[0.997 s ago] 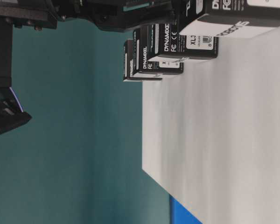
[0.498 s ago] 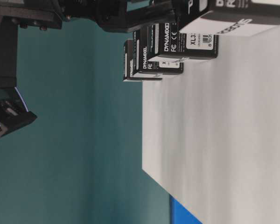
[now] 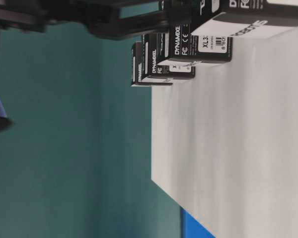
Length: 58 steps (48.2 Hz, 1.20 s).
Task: Place the box from the white plastic tray onto the white base.
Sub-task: 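Open the right gripper and raise it away from the box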
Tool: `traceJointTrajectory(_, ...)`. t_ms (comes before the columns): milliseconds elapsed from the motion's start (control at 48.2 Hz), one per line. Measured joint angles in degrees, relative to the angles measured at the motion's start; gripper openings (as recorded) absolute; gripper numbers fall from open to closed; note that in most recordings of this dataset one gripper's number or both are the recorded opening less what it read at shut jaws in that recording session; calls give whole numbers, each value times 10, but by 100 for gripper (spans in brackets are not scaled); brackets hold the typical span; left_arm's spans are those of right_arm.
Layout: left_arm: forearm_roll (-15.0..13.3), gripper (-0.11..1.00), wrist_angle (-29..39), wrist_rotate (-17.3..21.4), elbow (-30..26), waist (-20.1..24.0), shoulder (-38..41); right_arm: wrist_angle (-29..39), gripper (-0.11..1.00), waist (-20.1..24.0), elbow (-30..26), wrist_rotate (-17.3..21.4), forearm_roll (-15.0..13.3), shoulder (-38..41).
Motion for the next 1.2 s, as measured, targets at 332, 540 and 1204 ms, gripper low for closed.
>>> traceJointTrajectory(332,0,-7,7,0,-1,0,-1,-103,97,-4,35,1,-1,-94)
traceJointTrajectory(540,1,-7,32,0,0,-1,-1,-150,97,-9,83,0,-6,-146)
traceJointTrajectory(1204,1,-7,34,0,-1,-3,-3,-262,97,-76,229,-2,-83,-325)
